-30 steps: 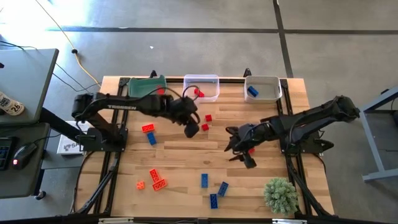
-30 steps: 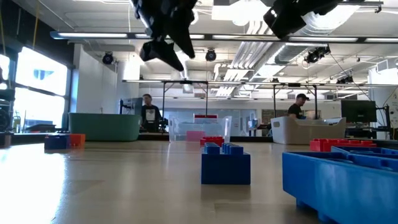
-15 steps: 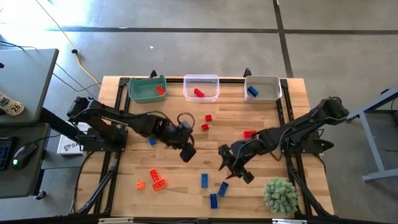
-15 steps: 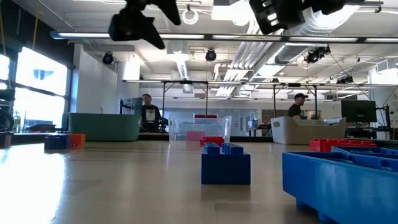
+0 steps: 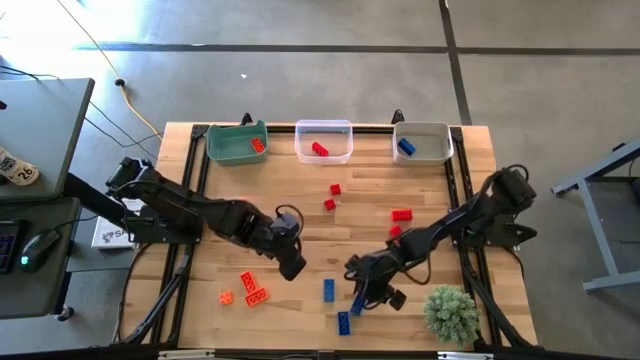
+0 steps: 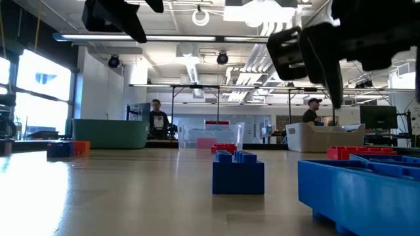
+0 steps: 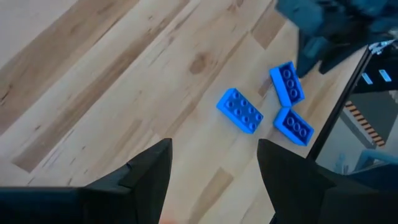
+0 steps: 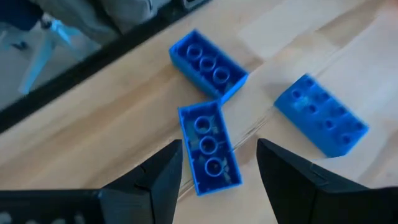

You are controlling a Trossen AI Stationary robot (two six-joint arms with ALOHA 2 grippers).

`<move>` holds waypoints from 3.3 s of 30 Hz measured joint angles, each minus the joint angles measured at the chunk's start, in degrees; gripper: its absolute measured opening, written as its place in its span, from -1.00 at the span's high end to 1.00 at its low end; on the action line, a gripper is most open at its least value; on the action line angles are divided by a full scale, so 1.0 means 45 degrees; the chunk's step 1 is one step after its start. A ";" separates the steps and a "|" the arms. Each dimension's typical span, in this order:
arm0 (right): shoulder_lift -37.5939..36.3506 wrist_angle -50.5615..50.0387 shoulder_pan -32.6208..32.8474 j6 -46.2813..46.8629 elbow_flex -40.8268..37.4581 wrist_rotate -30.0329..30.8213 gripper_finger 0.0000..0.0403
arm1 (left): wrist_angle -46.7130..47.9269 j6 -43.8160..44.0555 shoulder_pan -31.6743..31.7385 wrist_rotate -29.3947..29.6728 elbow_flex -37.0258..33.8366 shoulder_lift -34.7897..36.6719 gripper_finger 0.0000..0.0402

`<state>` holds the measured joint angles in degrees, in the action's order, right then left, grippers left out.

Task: Sort & place blocks by color
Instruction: Put the blue game piece into the white bin

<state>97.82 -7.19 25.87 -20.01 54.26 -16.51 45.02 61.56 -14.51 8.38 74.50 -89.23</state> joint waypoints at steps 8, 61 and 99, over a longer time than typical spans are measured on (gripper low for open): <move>0.0958 0.0534 0.0183 -0.0411 0.0000 0.0571 0.03 | 0.0052 0.0318 -0.0269 0.0599 -0.0005 0.0000 -0.12; -0.0905 -0.2809 -0.1423 0.4625 -0.0015 0.8252 0.42 | 0.3128 -0.6444 0.3841 0.2331 -0.0010 0.0005 -0.12; -0.5853 -0.8274 -1.5850 1.0202 0.0000 0.8619 0.40 | 0.1822 -1.0072 0.6332 0.1076 -0.0010 0.0005 -0.12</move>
<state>71.48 -44.42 -45.45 25.90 54.26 22.27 53.21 16.24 13.99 13.22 74.46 -89.21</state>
